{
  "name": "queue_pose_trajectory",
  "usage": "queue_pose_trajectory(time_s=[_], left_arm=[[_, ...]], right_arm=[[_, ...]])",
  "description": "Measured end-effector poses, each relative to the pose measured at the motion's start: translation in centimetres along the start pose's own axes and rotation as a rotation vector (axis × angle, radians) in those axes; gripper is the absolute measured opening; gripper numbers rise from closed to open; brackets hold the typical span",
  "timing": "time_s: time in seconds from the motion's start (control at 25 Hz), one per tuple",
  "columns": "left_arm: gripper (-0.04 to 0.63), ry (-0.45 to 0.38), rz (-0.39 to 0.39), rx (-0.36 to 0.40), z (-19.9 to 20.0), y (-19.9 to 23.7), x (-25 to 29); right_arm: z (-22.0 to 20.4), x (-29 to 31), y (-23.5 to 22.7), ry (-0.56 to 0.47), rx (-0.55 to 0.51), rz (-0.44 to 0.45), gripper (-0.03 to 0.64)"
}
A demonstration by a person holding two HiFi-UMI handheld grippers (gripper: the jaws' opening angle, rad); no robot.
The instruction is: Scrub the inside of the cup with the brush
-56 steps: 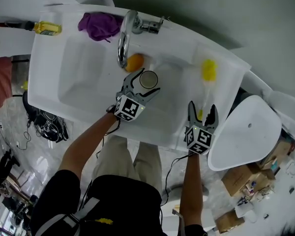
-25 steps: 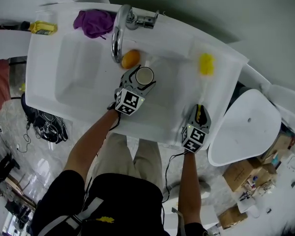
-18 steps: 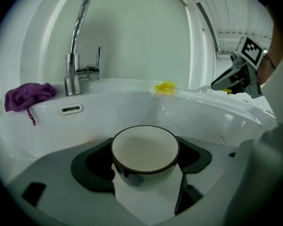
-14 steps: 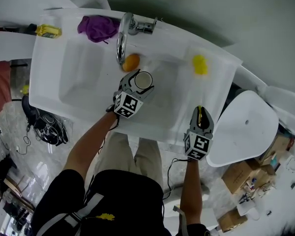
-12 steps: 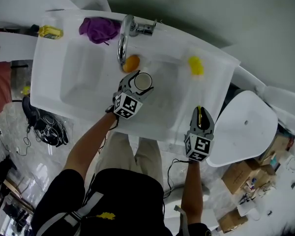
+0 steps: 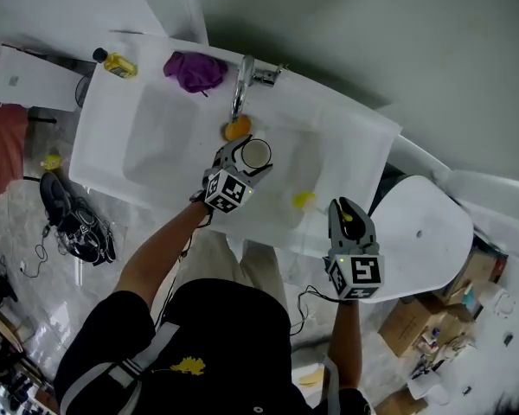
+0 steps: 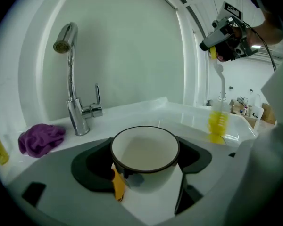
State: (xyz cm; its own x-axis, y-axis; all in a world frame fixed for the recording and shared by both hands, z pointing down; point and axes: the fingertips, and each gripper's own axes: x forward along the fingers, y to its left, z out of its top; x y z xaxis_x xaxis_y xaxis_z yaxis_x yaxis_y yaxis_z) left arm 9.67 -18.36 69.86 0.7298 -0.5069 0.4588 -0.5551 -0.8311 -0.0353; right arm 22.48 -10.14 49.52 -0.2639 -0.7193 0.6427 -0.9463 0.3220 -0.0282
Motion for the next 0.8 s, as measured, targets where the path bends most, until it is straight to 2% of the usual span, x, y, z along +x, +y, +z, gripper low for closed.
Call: queue_pose_trajectory(time_s=[0.24, 0.44, 0.6, 0.8], left_arm=[[0.407, -0.037, 0.013, -0.012, 2.7, 0.0, -1.6], [0.407, -0.064, -0.009, -0.021, 4.2, -1.3, -2.2], [0.407, -0.076, -0.02, -0.006, 5.0, -1.7, -2.5], [0.407, -0.094, -0.037, 0.016, 6.1, -2.1, -2.9]], right_arm=[[7.3, -1.9, 2.6, -0.124, -0.067, 0.044, 0.075], [13.7, -2.3, 4.8, -0.263, -0.018, 0.122, 0.075], [17.0, -2.7, 7.2, -0.277, -0.066, 0.165, 0.075], [18.5, -3.1, 8.7, -0.302, -0.055, 0.206, 0.075]])
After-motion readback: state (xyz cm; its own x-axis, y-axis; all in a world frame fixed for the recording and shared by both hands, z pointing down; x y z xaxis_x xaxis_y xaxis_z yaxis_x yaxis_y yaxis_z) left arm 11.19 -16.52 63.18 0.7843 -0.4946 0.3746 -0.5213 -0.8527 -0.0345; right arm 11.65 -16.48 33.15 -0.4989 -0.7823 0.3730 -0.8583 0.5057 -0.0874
